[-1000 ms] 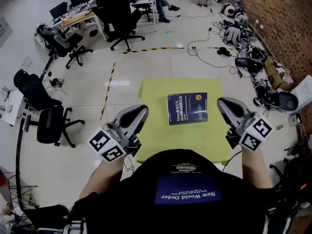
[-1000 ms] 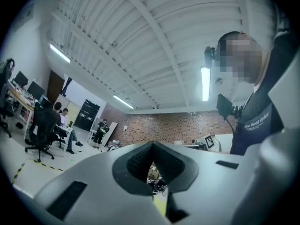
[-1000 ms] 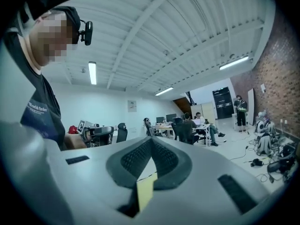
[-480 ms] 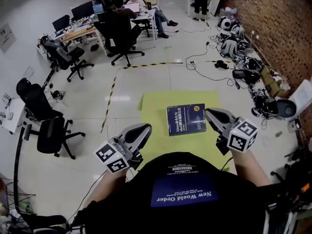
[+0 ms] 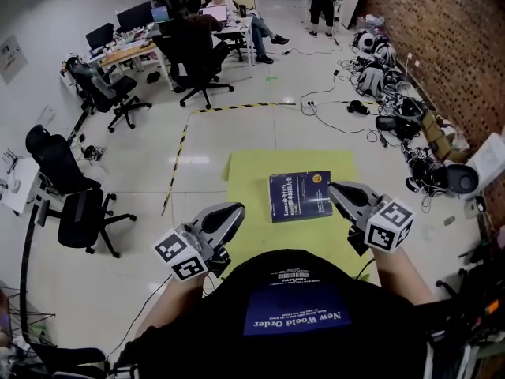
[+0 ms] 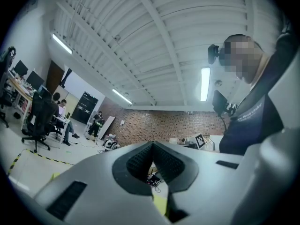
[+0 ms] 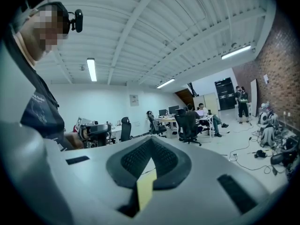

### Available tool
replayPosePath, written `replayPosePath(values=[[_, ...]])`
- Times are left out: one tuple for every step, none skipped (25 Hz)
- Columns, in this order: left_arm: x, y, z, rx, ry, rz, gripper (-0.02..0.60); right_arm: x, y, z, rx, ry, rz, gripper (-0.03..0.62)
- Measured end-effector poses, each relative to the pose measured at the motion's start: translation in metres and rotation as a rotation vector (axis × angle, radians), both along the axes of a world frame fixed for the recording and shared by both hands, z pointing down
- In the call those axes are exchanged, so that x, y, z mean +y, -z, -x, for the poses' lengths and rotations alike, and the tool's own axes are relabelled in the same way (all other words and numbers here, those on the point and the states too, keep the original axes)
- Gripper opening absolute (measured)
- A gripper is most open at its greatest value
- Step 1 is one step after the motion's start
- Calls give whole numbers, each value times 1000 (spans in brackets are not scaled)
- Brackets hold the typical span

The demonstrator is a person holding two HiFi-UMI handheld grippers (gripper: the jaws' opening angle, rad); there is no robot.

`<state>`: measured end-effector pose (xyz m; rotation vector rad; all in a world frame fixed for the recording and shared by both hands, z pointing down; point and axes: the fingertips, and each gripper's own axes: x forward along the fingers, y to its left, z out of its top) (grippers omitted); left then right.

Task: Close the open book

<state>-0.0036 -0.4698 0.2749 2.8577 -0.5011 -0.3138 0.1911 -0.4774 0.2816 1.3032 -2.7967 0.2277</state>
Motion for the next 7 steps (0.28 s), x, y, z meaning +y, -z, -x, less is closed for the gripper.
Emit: replayPosePath(values=[[0,0,0,0,-2,2,6,0,0,0,2,1,-1,-17],[0,0,0,0,-4,3,6,0,1,1,3,2,-3,-17],[0,0,-1,0,-7,3,6,1,1,2,4,3,-4,-17],[1,0,-1,0,-10,3,6,1,1,2,5,4,-4,-17],[1,0,-2,-1,-12,2,6,2,1,2,6,4,-5,-17],[1,0,-3,-1,-14,2,6,2,1,2,8,4,-5,-17],[2,0,-3,-1,-17,2,6,2,1,2,9,4,-5,-17]])
